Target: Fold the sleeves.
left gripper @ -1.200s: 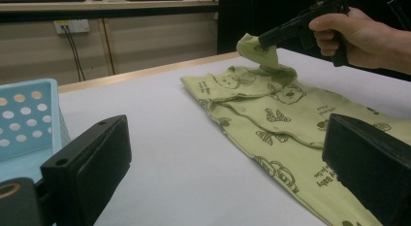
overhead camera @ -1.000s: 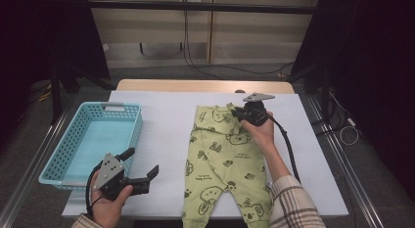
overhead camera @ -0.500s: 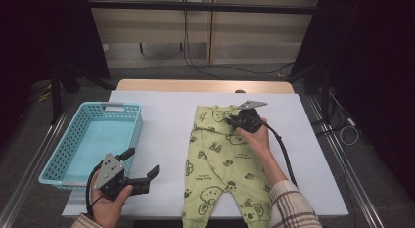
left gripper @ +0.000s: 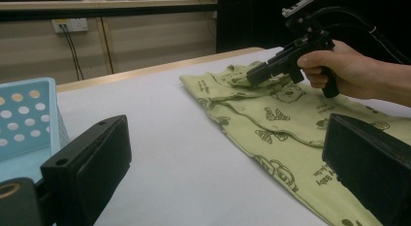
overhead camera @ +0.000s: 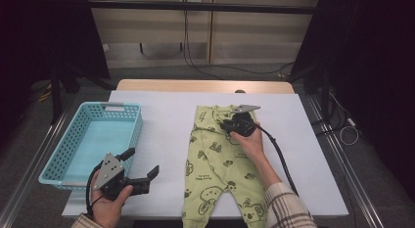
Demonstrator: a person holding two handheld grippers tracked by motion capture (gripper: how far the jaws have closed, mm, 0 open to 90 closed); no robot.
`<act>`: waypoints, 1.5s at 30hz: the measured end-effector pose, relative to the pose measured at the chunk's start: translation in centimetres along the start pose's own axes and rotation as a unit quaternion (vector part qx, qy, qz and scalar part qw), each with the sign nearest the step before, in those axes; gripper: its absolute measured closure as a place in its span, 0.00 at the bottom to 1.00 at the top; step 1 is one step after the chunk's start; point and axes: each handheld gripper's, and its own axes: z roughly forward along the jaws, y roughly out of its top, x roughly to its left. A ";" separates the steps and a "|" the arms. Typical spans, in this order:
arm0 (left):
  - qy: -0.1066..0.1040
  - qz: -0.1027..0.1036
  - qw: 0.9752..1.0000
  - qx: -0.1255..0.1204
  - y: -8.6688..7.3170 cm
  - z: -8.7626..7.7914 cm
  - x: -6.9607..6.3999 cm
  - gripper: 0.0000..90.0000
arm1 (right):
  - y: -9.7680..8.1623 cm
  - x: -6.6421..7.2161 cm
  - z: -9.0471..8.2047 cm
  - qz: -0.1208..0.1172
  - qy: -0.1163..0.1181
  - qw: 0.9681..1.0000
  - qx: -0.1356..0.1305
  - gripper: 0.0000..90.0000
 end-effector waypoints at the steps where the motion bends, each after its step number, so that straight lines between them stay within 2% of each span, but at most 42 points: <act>1: 0.000 -0.002 1.000 -0.001 0.0 0.0 0.0 0.04 | 0.0 0.2 0.1 -0.005 0.006 1.000 0.000 0.82; 2: 0.000 0.005 1.000 0.006 0.0 -0.1 0.1 0.04 | 0.0 0.3 0.1 -0.008 0.010 1.000 0.001 0.82; 3: 0.002 -0.006 1.000 -0.003 0.0 0.0 0.0 0.04 | 0.0 0.5 0.2 -0.010 0.013 1.000 0.000 0.82; 6: 0.001 -0.006 1.000 -0.004 0.0 0.0 0.0 0.04 | 0.0 0.7 0.2 -0.008 0.018 1.000 0.000 0.80; 8: 0.000 0.002 1.000 0.000 0.0 -0.1 0.0 0.04 | 0.0 0.8 0.0 -0.002 0.021 1.000 -0.005 0.80; 10: -0.001 -0.013 1.000 -0.009 0.0 0.0 -0.1 0.04 | 0.2 0.8 -0.4 -0.004 0.020 1.000 -0.010 0.78; 13: 0.001 -0.008 1.000 -0.006 0.0 0.0 0.0 0.05 | 0.3 0.4 -1.2 0.001 0.012 1.000 -0.018 0.74; 15: 0.000 -0.016 1.000 -0.011 0.0 0.0 0.0 0.05 | 0.4 0.1 -1.7 0.003 0.006 1.000 -0.022 0.67; 16: 0.001 -0.006 1.000 -0.005 0.0 -0.1 0.0 0.05 | 0.3 0.0 -1.9 0.006 0.000 1.000 -0.028 0.64; 19: -0.001 -0.016 1.000 -0.013 0.0 0.1 -0.2 0.05 | 0.0 -0.2 -2.8 0.012 -0.008 0.999 -0.038 0.56; 20: -0.001 -0.014 1.000 -0.008 0.0 0.1 -0.2 0.05 | -0.1 -0.3 -3.2 0.011 -0.012 0.999 -0.041 0.53; 22: -0.008 -0.028 1.000 -0.010 0.0 0.2 -0.3 0.05 | -0.3 -0.5 -3.8 0.012 -0.014 0.999 -0.046 0.46; 23: -0.006 -0.016 1.000 -0.004 0.0 0.2 -0.3 0.05 | -0.3 -0.6 -4.1 0.013 -0.017 0.999 -0.047 0.43; 25: -0.003 -0.014 1.000 -0.012 0.0 0.3 -0.6 0.05 | -0.4 -0.7 -4.7 0.006 -0.022 0.999 -0.050 0.38; 26: -0.001 -0.001 1.000 -0.006 0.1 0.2 -0.6 0.05 | -0.4 -0.7 -5.1 0.003 -0.024 0.998 -0.051 0.36; 27: -0.001 0.002 1.000 -0.006 0.1 0.2 -0.7 0.05 | -0.4 -0.7 -5.6 0.002 -0.029 0.998 -0.051 0.34; 30: -0.003 -0.005 1.000 -0.014 0.1 0.4 -0.9 0.05 | -0.7 -0.8 -7.1 0.000 -0.038 0.997 -0.067 0.29; 31: -0.004 -0.003 1.000 -0.010 0.1 0.4 -0.9 0.05 | -0.9 -0.8 -7.6 0.006 -0.038 0.996 -0.076 0.27; 32: -0.001 -0.010 1.000 -0.017 0.1 0.5 -1.1 0.05 | -1.1 -0.8 -8.1 0.015 -0.039 0.996 -0.081 0.26; 33: 0.002 0.000 1.000 -0.015 0.1 0.6 -1.1 0.05 | -1.3 -0.8 -8.5 0.018 -0.040 0.995 -0.085 0.23; 37: -0.006 0.002 1.000 -0.015 0.3 1.1 -1.7 0.04 | -2.3 -0.7 -9.8 0.025 -0.050 0.994 -0.094 0.14; 38: -0.011 -0.003 1.000 -0.017 0.3 1.3 -1.9 0.05 | -2.5 -0.6 -10.1 0.027 -0.053 0.994 -0.094 0.12; 39: -0.011 0.001 1.000 -0.011 0.3 1.4 -1.9 0.05 | -2.8 -0.5 -10.4 0.032 -0.055 0.993 -0.099 0.11; 40: -0.013 -0.008 1.000 -0.017 0.3 1.5 -2.1 0.05 | -3.0 -0.4 -10.8 0.034 -0.058 0.992 -0.106 0.10; 42: -0.012 0.007 1.000 -0.006 0.3 1.7 -2.1 0.04 | -3.4 -0.1 -11.5 0.037 -0.066 0.990 -0.117 0.06; 45: -0.014 0.001 1.000 -0.004 0.2 2.1 -2.2 0.04 | -4.0 0.2 -12.5 0.039 -0.065 0.987 -0.138 0.03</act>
